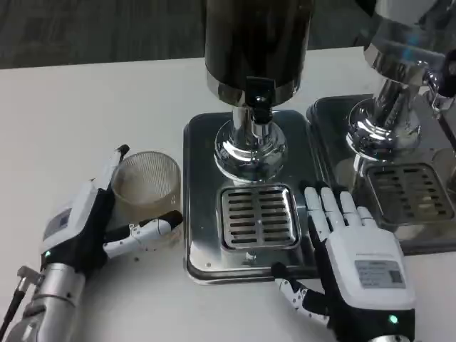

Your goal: Grasp the cup under the faucet to collect the drink, then remove the cup.

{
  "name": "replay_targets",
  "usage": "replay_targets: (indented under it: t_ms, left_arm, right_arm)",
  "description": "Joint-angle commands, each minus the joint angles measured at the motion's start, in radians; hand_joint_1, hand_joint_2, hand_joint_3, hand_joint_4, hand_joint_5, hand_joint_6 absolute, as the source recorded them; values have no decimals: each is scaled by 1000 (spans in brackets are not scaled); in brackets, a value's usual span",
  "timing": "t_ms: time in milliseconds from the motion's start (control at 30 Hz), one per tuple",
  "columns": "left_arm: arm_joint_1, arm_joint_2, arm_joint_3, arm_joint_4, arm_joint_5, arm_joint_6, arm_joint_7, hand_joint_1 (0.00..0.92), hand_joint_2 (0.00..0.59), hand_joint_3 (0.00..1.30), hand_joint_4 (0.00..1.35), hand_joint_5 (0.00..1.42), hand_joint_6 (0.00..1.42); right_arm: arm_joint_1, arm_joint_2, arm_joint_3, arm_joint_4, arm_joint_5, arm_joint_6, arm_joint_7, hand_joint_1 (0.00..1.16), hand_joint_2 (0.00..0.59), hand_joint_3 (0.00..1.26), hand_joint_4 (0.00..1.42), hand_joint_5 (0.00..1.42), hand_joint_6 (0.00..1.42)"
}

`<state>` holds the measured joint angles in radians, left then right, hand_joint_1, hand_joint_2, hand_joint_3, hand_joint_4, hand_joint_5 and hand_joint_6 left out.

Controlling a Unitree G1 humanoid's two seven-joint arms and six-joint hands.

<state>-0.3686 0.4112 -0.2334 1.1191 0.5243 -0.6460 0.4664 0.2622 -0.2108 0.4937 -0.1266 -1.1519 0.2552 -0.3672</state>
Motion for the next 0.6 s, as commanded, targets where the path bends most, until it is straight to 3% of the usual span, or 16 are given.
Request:
replay_targets:
  t_ms: [33,133,233,400,467,600]
  left_arm:
    - [-15,-16,-18,32,6,-4,22,274,31,0,0,184,224]
    - [-22,-21,-23,45,3,-5,38,298,39,0,16,286,392]
    - [-28,-30,-29,57,3,-4,55,340,47,19,150,434,645]
    - [-17,-35,-43,56,17,-17,131,422,69,317,509,737,974]
    - [-14,-35,-49,54,25,-20,158,462,82,438,619,842,1065]
    - [-4,-32,-63,47,43,-22,219,466,84,519,691,903,1105]
  right_arm:
    - [10,1,-3,-14,-10,8,-21,510,327,0,0,0,91]
    - [12,2,-5,-15,-8,10,-23,512,322,0,0,0,93]
    - [14,0,-6,-16,-7,11,-24,514,316,0,0,0,104]
    - [17,-1,-8,-19,-7,12,-24,515,315,0,0,0,109]
    - [15,-2,-9,-18,-5,11,-23,515,315,0,0,0,110]
    - [11,-2,-10,-15,-1,8,-19,515,315,0,0,0,112]
